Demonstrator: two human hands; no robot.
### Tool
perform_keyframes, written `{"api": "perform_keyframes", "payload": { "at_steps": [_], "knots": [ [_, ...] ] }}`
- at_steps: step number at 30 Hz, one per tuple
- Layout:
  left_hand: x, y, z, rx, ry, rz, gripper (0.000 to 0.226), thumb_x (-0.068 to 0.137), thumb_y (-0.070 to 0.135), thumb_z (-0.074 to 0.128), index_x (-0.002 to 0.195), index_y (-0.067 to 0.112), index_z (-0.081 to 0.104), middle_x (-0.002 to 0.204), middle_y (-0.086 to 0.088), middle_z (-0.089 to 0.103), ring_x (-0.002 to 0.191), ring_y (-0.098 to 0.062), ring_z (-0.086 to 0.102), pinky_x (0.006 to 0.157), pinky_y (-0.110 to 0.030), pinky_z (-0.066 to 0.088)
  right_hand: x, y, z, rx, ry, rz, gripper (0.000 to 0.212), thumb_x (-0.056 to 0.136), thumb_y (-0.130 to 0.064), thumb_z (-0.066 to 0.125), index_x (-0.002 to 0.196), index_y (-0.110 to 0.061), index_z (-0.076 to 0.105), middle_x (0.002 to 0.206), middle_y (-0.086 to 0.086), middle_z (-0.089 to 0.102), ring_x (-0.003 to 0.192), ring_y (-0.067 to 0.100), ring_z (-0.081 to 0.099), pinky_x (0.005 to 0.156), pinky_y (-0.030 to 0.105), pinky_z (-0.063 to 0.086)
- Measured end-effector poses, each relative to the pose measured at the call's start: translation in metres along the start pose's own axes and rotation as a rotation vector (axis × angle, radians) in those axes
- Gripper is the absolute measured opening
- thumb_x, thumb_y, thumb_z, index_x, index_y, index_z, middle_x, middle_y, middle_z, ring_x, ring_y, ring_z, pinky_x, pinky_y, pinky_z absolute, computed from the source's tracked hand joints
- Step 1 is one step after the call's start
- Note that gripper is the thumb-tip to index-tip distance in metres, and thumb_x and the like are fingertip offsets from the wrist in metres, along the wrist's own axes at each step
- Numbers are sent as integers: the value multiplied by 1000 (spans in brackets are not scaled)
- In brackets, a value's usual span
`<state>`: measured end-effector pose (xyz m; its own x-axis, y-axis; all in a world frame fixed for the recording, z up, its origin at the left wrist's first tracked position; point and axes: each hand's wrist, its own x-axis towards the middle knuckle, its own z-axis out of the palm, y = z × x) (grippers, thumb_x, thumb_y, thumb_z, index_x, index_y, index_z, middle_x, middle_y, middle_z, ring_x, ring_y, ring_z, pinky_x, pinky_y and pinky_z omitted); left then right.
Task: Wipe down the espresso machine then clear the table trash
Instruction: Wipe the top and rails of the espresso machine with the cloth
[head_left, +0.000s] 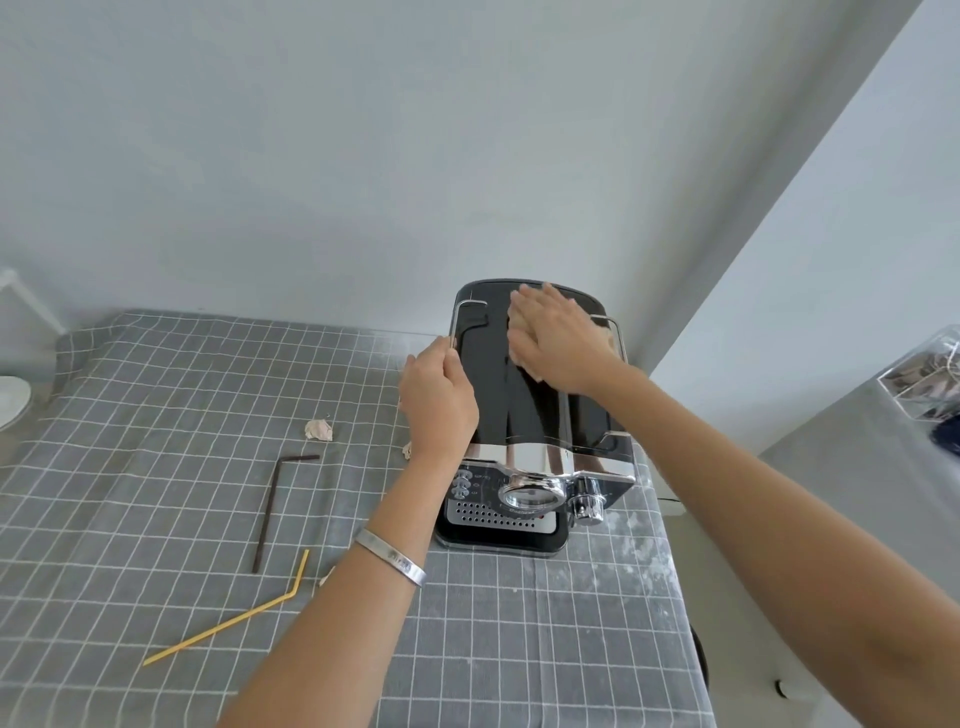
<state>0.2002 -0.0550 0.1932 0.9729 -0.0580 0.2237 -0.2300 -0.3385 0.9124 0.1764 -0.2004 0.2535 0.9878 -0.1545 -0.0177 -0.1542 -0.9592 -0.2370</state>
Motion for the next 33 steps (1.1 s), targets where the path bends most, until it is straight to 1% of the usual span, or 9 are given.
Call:
{"api": "perform_keyframes", "payload": {
  "at_steps": [2, 6, 10, 13, 17, 20, 27, 30, 33],
  "knots": [
    [0, 2, -1, 15, -2, -11, 34, 94, 20, 29, 70, 19, 53, 59, 2, 46, 65, -21, 47, 86, -51, 49, 17, -6, 5, -46, 63, 22, 48, 99, -26, 39, 143, -9, 43, 155, 8, 38, 147, 25, 26, 118, 42, 19],
    [-1, 3, -3, -14, -36, -54, 31, 96, 14, 33, 75, 8, 54, 55, 10, 37, 65, -29, 44, 88, -64, 44, -12, -19, 19, -58, 140, -88, 44, 92, -25, 45, 132, -12, 58, 144, 2, 52, 140, 20, 37, 112, 44, 27],
    [-2, 2, -3, -9, -47, -23, 34, 96, 16, 32, 78, -1, 55, 54, 13, 30, 72, -44, 49, 74, -54, 45, -77, -20, 26, 141, 153, -230, 47, 88, -27, 41, 126, -11, 63, 136, -1, 59, 135, 17, 44, 111, 42, 35],
    [-1, 0, -1, 1, -37, -17, 38, 94, 22, 30, 82, 1, 59, 60, 8, 47, 73, -31, 53, 71, -46, 46, -95, -4, 20, 246, 124, -218, 49, 95, -25, 42, 141, -8, 49, 148, 4, 47, 143, 17, 34, 119, 27, 22],
    [-2, -1, -1, -33, -40, -79, 38, 98, 23, 32, 112, 9, 65, 107, -7, 68, 106, -22, 59, 95, -38, 46, -47, 13, 14, 154, 50, 23, 54, 104, -33, 31, 153, -12, 25, 161, 6, 24, 152, 25, 9, 123, 47, 6],
    [-2, 3, -3, -7, -44, -63, 33, 99, 15, 35, 108, 6, 65, 103, -9, 67, 103, -22, 58, 87, -28, 43, -4, 17, 8, 65, 94, 124, 52, 103, -32, 27, 147, -5, 32, 150, 12, 41, 148, 32, 20, 118, 53, 10],
    [-3, 6, -4, 14, -16, -98, 33, 99, 15, 35, 112, 9, 65, 112, -7, 65, 110, -22, 57, 100, -57, 41, -48, -14, 14, 98, 200, 162, 45, 98, -37, 44, 123, 0, 46, 123, 16, 58, 113, 35, 54, 98, 45, 39],
    [-5, 12, -7, 10, -14, -106, 34, 99, 13, 35, 88, 26, 64, 95, 9, 61, 101, -17, 55, 99, -62, 38, -76, -24, 19, 33, 208, 147, 49, 99, -37, 46, 130, 1, 45, 125, 15, 58, 113, 33, 57, 94, 42, 44],
    [-9, 18, -10, 42, -13, -98, 46, 98, 10, 34, 64, 41, 31, 70, 19, 40, 89, -11, 46, 99, -61, 39, -92, -25, 21, -4, 254, 87, 39, 98, -36, 48, 116, -2, 51, 113, 10, 63, 100, 29, 62, 82, 39, 46]
  ]
}}
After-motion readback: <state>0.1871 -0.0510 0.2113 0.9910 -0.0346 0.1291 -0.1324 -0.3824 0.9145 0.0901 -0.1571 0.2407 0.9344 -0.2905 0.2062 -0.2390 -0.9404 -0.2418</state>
